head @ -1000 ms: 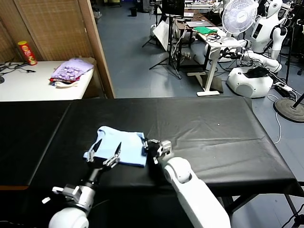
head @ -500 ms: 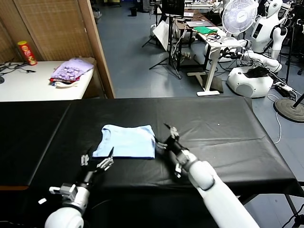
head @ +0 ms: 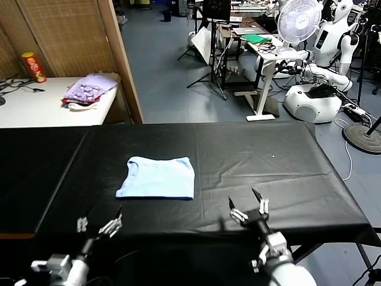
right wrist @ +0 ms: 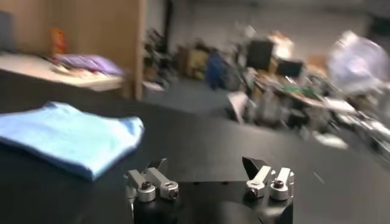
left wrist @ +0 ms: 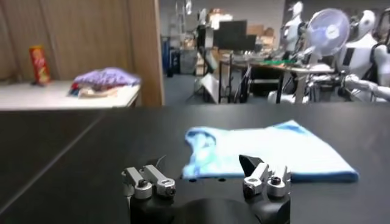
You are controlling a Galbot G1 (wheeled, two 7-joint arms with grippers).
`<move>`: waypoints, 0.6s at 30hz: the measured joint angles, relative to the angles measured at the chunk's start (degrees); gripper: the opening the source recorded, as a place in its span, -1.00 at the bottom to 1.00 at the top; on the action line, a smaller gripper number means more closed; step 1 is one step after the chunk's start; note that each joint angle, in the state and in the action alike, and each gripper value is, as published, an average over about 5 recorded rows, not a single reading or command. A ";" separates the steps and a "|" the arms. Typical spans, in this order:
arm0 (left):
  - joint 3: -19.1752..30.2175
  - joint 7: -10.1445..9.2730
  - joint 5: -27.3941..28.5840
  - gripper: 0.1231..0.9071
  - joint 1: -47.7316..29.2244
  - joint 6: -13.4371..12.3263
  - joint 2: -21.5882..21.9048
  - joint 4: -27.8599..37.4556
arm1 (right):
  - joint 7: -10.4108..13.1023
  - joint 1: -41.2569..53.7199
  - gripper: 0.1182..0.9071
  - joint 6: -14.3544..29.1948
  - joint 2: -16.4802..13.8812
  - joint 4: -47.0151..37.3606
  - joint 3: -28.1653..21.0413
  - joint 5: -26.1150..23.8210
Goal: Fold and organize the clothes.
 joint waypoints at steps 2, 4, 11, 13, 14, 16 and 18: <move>-1.21 -0.39 -1.76 0.72 2.46 0.72 -0.29 -0.84 | 2.10 -3.31 0.72 -0.82 0.67 2.29 0.44 -0.44; -2.19 -0.99 -3.43 0.72 4.51 2.02 -0.54 -1.71 | 4.03 -6.16 0.72 -1.79 1.25 4.33 0.71 -0.78; -5.04 -1.82 -5.48 0.72 9.83 6.74 -0.54 -5.03 | 8.15 -13.86 0.72 -5.24 2.43 9.85 2.19 -0.69; -5.53 -1.80 -5.68 0.72 10.67 7.57 -0.44 -5.77 | 8.33 -14.84 0.72 -5.33 2.49 10.59 2.32 -0.64; -5.70 -1.79 -5.81 0.72 10.95 7.80 -0.42 -6.04 | 8.37 -15.19 0.72 -5.33 2.50 10.86 2.36 -0.63; -5.91 -1.76 -6.03 0.72 11.30 8.03 -0.40 -6.36 | 8.43 -15.74 0.72 -5.32 2.52 11.26 2.41 -0.61; -6.03 -1.69 -6.14 0.72 11.49 8.04 -0.41 -6.46 | 8.47 -16.12 0.72 -5.31 2.54 11.55 2.45 -0.60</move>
